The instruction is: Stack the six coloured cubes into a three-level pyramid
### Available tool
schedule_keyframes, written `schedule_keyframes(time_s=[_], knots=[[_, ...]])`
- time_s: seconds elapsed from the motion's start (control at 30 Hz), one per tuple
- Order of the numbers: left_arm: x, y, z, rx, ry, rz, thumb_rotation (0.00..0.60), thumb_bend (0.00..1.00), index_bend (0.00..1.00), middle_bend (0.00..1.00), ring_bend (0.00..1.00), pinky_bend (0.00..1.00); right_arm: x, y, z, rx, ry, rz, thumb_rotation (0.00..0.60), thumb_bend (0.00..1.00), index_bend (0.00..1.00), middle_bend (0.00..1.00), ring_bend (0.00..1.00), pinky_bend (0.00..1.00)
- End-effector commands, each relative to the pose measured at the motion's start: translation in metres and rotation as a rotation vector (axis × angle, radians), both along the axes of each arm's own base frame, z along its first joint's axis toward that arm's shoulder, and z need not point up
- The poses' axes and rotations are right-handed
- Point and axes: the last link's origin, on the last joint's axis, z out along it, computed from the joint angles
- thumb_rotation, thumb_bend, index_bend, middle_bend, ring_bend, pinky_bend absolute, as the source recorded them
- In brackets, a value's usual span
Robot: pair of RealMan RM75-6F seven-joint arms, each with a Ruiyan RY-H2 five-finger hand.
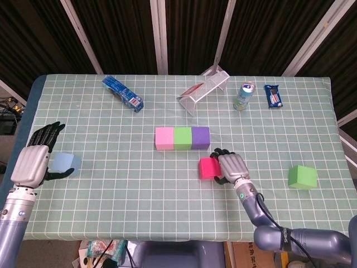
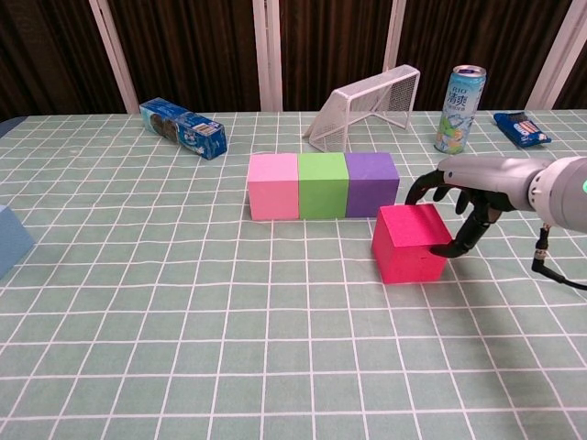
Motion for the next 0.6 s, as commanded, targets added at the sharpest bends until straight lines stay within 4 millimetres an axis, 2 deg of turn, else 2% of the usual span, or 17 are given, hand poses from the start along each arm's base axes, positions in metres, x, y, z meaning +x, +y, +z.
schedule_keyframes(time_s=[0.03,0.37,0.6], knots=[[0.0,0.0,0.0,0.001,-0.001,0.0,0.6,0.08,0.0,0.02,0.0,0.05,0.002,0.001,-0.001,0.005,-0.004,0.006,0.6,0.35,0.31,0.15,0.15,0.24],[0.001,0.0,0.001,0.002,-0.006,-0.001,0.6,0.08,0.0,0.02,0.0,0.05,0.006,0.003,-0.002,0.004,-0.012,0.012,0.6,0.35,0.33,0.15,0.15,0.24],[0.0,0.0,0.001,-0.002,-0.008,-0.001,0.6,0.08,0.0,0.02,0.0,0.05,0.01,0.001,0.008,-0.011,-0.025,0.01,0.6,0.35,0.33,0.15,0.15,0.24]])
